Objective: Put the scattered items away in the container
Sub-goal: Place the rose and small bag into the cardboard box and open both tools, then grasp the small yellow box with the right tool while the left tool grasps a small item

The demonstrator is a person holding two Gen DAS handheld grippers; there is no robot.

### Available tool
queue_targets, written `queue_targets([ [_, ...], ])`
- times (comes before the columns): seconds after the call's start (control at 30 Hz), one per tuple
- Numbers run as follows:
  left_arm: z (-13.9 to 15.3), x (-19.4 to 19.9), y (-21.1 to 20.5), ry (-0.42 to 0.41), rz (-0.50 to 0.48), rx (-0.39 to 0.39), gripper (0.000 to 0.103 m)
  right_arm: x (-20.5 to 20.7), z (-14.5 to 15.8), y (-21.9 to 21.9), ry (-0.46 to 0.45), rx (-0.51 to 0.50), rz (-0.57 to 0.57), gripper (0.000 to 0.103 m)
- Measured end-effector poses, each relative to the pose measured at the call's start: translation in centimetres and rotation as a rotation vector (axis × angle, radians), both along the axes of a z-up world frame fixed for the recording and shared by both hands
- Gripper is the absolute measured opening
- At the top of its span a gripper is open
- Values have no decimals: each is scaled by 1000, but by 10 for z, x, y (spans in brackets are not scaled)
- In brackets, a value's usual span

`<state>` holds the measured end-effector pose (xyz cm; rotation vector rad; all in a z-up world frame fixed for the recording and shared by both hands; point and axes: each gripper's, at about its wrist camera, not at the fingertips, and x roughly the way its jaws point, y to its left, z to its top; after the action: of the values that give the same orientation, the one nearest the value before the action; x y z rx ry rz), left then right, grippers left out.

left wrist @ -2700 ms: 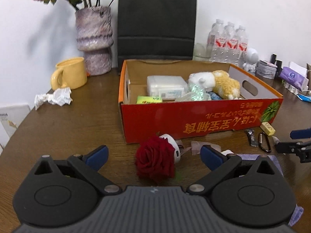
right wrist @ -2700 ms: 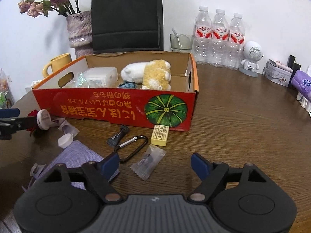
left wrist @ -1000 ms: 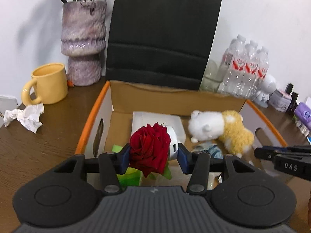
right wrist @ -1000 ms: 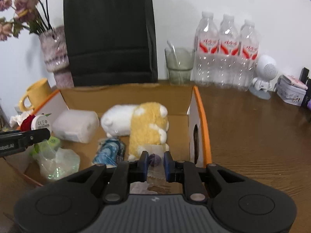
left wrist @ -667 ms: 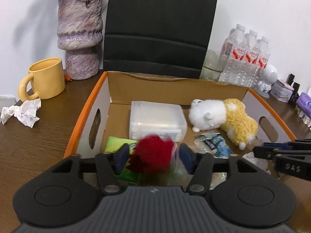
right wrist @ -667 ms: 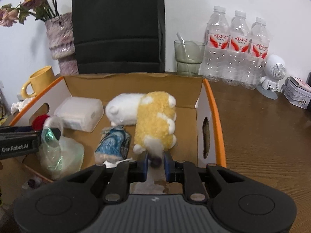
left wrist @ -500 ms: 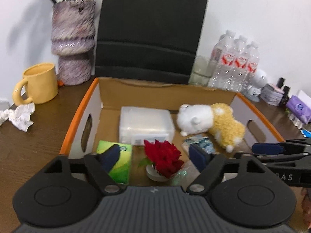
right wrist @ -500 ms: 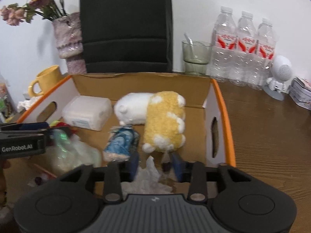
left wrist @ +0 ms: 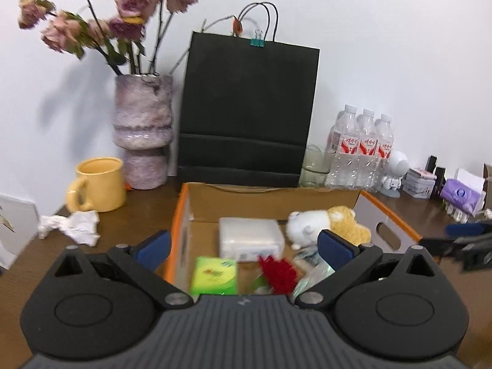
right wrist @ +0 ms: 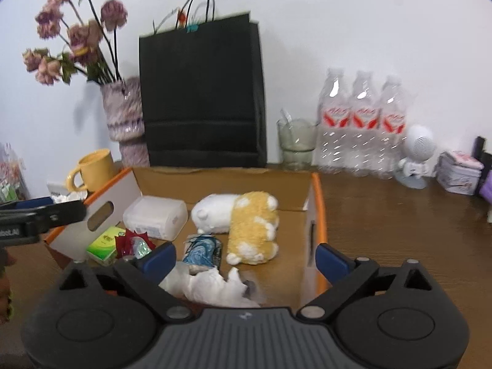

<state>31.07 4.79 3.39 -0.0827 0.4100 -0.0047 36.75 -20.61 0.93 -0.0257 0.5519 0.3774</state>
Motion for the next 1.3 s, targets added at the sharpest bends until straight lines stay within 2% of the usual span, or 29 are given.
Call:
queue_targets([
  [0.2,-15,-39,18,50,38,14,103,-39,-2,-32,-28,-1,-47,98],
  [0.4,-42,-35,7,183,28,18,100,-47,-37,-28,63,-64,-47,94],
  [0.5,-54,-22,-2,236,23,14,87,-39,-54,-14,109,-84,-36,85],
  [0.57,-60,-15,-6,257,37,0,75,-36,-60,-6,119,-87,-35,78],
  [0.63,-64,-8,-8,273,47,-10,68,-31,-63,-1,121,-93,-46,71],
  [0.67,-66,-5,-9,280,58,-3,62,-29,-64,1,127,-92,-54,68],
  [0.7,-67,-2,-10,283,63,2,61,-27,-65,1,134,-87,-59,65],
  [0.77,-69,2,-13,290,55,7,56,-24,-67,0,152,-73,-70,54],
  [0.9,-71,5,-22,306,22,37,42,-20,-71,-2,173,-61,-79,46],
  [1.03,-74,3,-28,300,2,83,25,-20,-75,0,184,-66,-66,28],
  [1.07,-74,3,-28,299,-3,81,23,-19,-75,0,189,-62,-59,22],
  [1.1,-74,2,-28,298,-5,82,23,-20,-75,0,192,-58,-52,20],
  [1.3,-74,-1,-28,286,-10,86,22,-23,-75,-1,188,-54,-44,20],
])
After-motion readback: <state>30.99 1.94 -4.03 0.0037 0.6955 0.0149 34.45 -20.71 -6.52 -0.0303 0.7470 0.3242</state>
